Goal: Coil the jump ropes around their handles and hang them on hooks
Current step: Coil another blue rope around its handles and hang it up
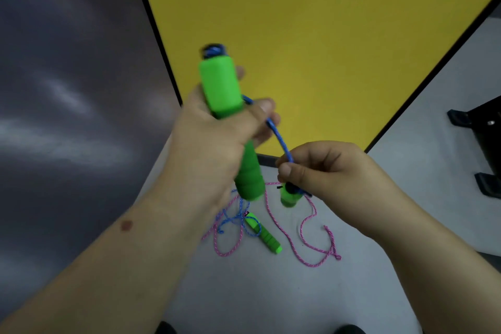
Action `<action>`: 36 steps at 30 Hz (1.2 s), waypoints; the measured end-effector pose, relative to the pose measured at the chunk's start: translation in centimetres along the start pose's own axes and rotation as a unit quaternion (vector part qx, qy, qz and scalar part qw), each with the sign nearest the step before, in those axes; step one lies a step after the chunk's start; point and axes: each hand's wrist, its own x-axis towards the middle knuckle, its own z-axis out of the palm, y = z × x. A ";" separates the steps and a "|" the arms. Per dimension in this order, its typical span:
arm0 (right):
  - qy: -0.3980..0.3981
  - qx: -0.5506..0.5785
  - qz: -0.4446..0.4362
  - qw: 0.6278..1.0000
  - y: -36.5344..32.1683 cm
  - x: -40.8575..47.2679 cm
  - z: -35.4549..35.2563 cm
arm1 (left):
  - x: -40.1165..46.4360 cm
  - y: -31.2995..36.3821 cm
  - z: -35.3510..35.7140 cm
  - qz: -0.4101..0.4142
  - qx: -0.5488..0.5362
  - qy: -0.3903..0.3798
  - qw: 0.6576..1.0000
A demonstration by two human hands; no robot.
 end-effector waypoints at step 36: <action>0.078 0.135 -0.057 0.986 0.2 0.1 0.0 | -0.8 -1.2 -0.7 -0.310 0.111 -0.335 0.883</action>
